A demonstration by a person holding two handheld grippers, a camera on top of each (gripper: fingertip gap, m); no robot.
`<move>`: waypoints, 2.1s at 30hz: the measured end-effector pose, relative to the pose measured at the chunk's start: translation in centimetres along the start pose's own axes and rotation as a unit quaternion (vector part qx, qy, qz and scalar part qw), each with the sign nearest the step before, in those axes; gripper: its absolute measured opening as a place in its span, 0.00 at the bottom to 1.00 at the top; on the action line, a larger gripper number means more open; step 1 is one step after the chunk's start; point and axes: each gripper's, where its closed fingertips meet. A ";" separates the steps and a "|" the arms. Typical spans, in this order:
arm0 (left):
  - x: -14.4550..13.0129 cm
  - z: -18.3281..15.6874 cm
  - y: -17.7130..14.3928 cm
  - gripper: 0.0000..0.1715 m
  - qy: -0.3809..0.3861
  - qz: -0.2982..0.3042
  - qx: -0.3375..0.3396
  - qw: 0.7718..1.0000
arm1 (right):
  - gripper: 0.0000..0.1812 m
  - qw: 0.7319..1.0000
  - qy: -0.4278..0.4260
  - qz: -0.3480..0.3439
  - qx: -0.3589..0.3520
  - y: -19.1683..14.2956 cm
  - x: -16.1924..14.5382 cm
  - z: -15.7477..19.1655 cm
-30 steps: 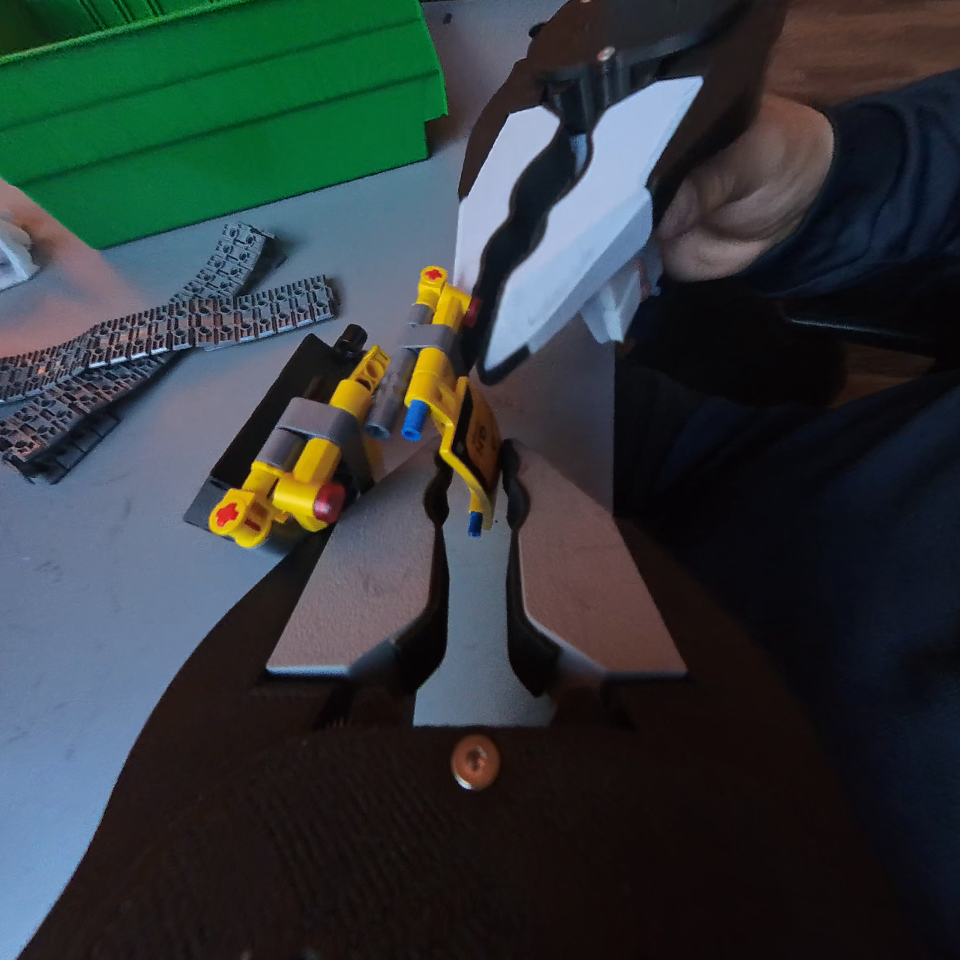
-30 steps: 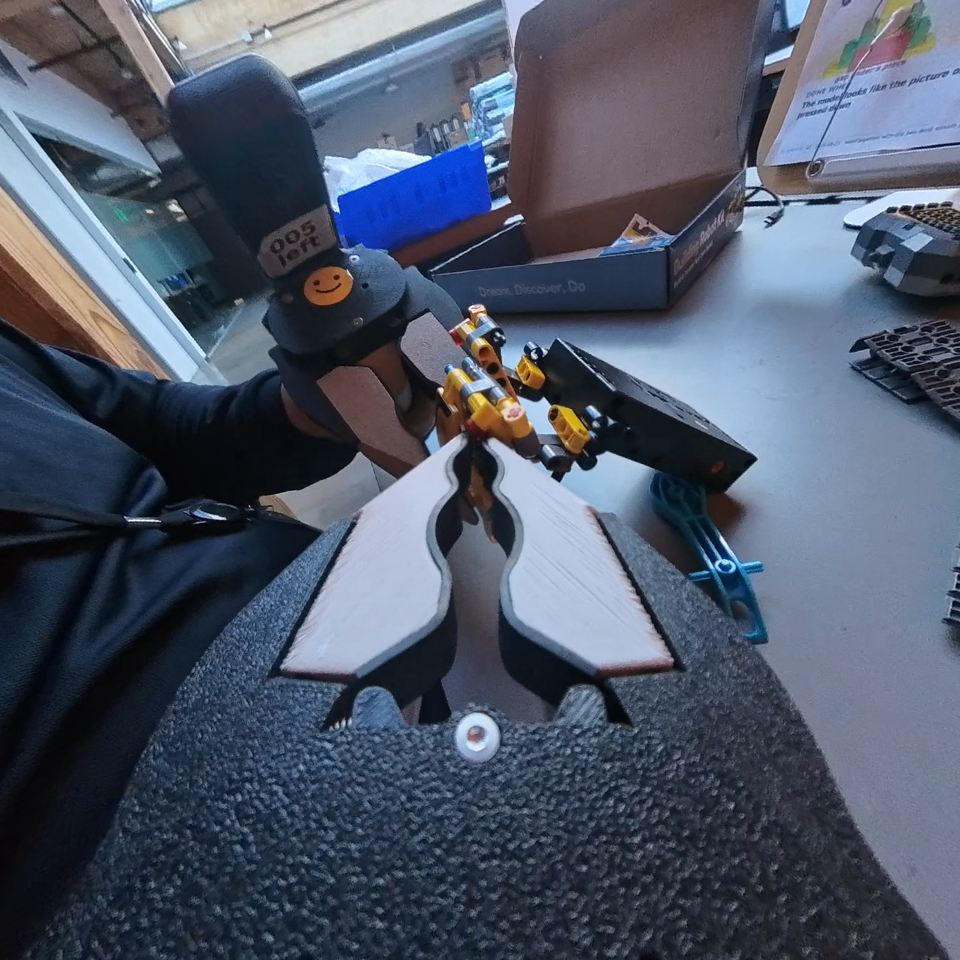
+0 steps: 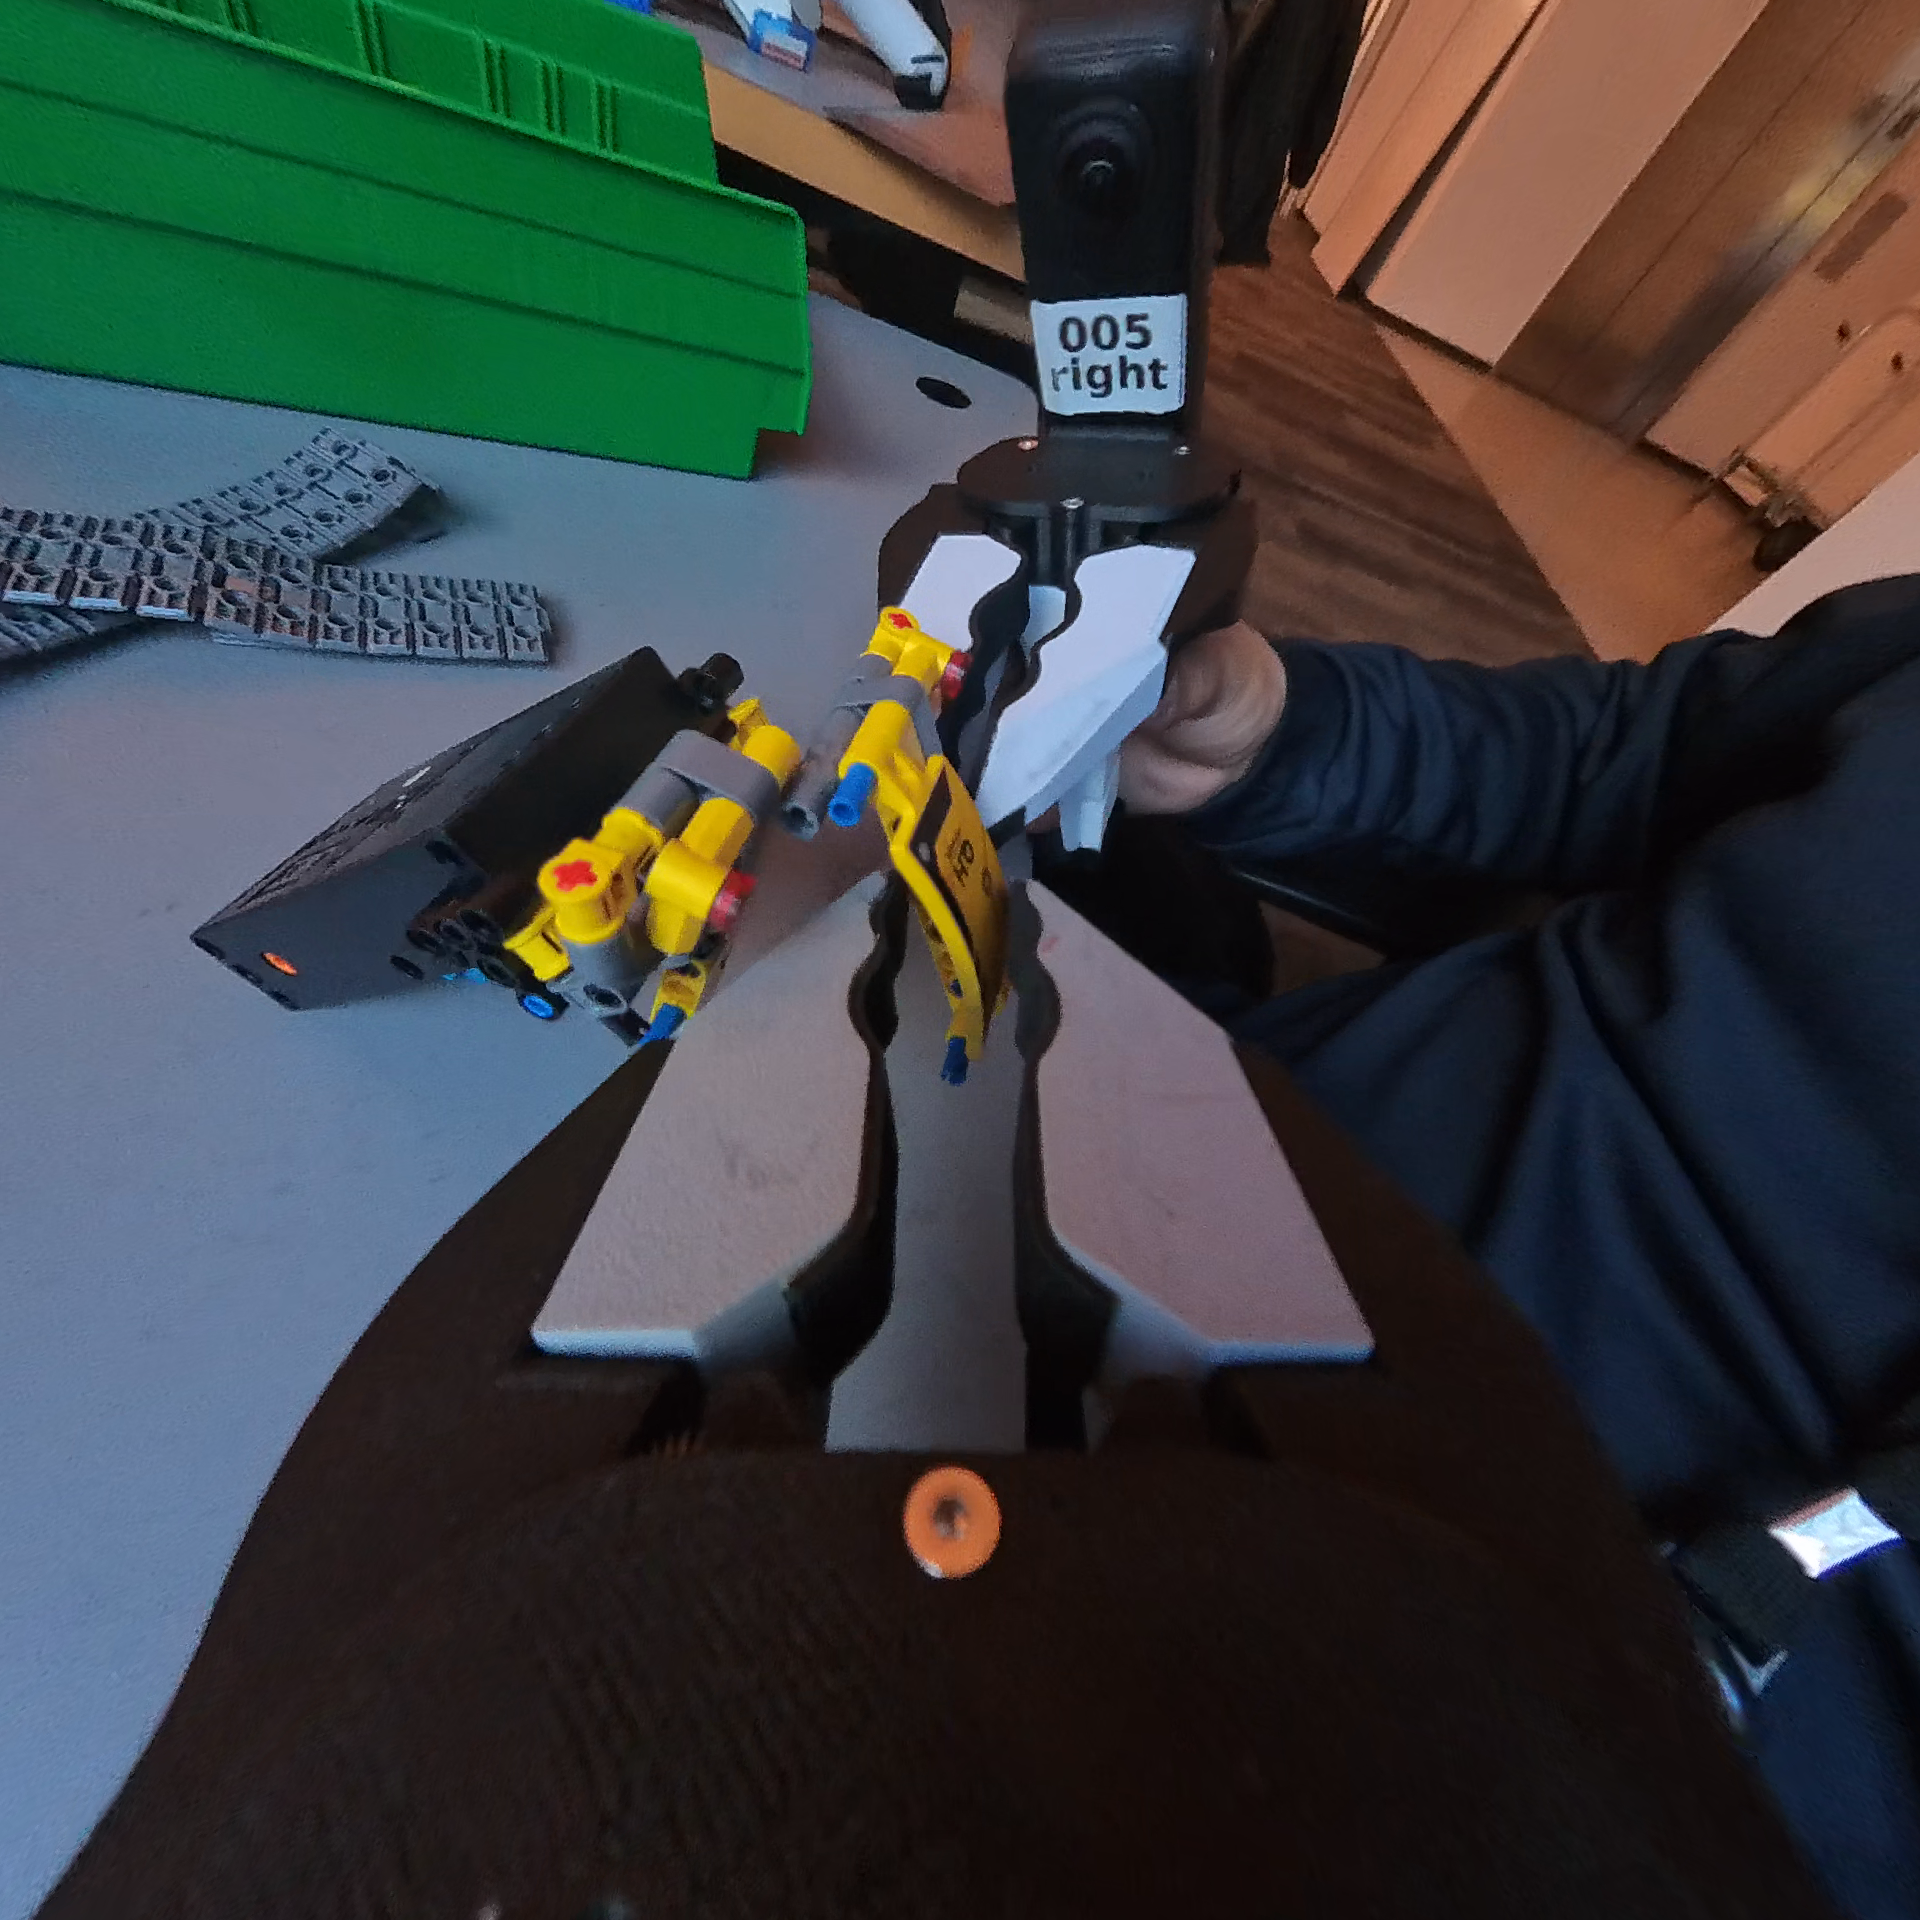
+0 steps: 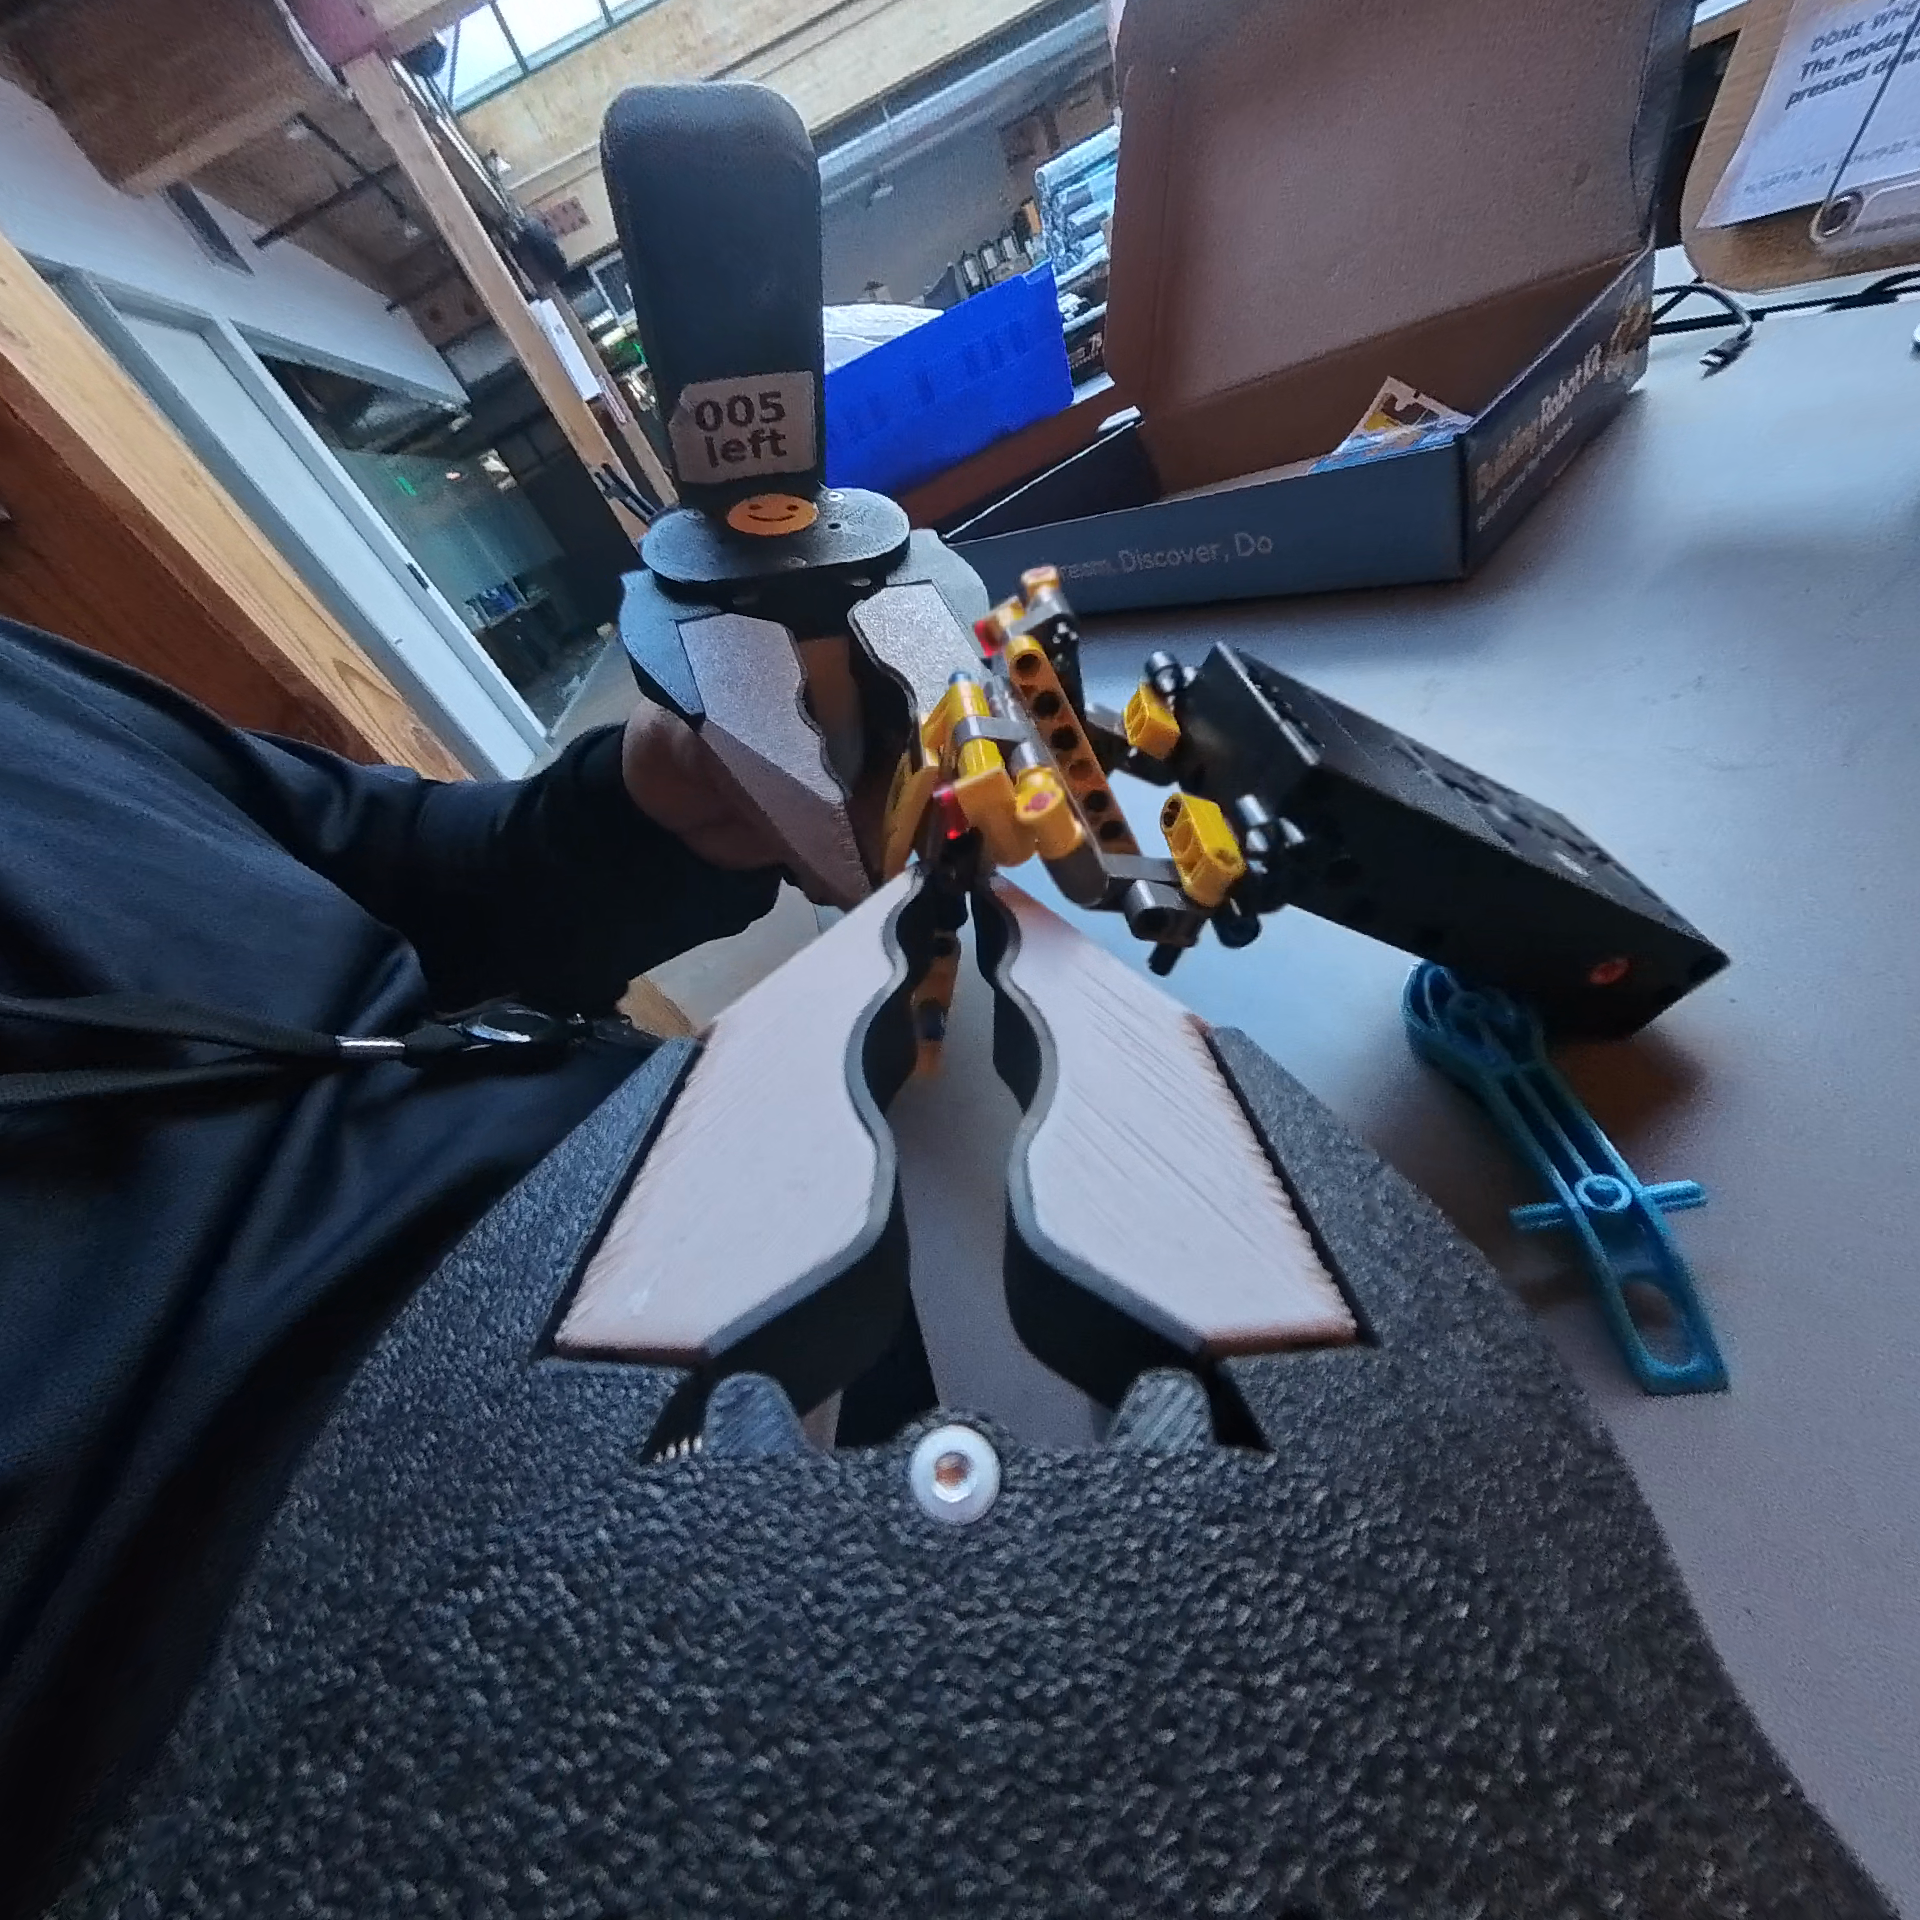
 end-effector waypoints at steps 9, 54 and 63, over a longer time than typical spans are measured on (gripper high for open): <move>0.3 -0.6 -0.2 0.09 -0.030 -0.015 -0.038 0.999 | 0.03 0.998 0.012 -0.037 0.040 0.6 0.6 0.8; -3.5 6.5 -2.8 0.08 -0.119 0.019 0.051 0.991 | 0.02 0.990 0.009 0.041 -0.134 -4.6 1.1 -5.9; -4.7 11.4 -3.6 0.50 -0.049 0.073 0.223 0.971 | 0.03 0.985 -0.013 0.077 -0.154 -4.8 0.5 -6.1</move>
Point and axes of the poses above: each gripper's, where its closed fingertips meet, y out along the fingers, x out of its top, z = x × y across the jaws, and after that the axes turned 15 degrees about x, right-handed
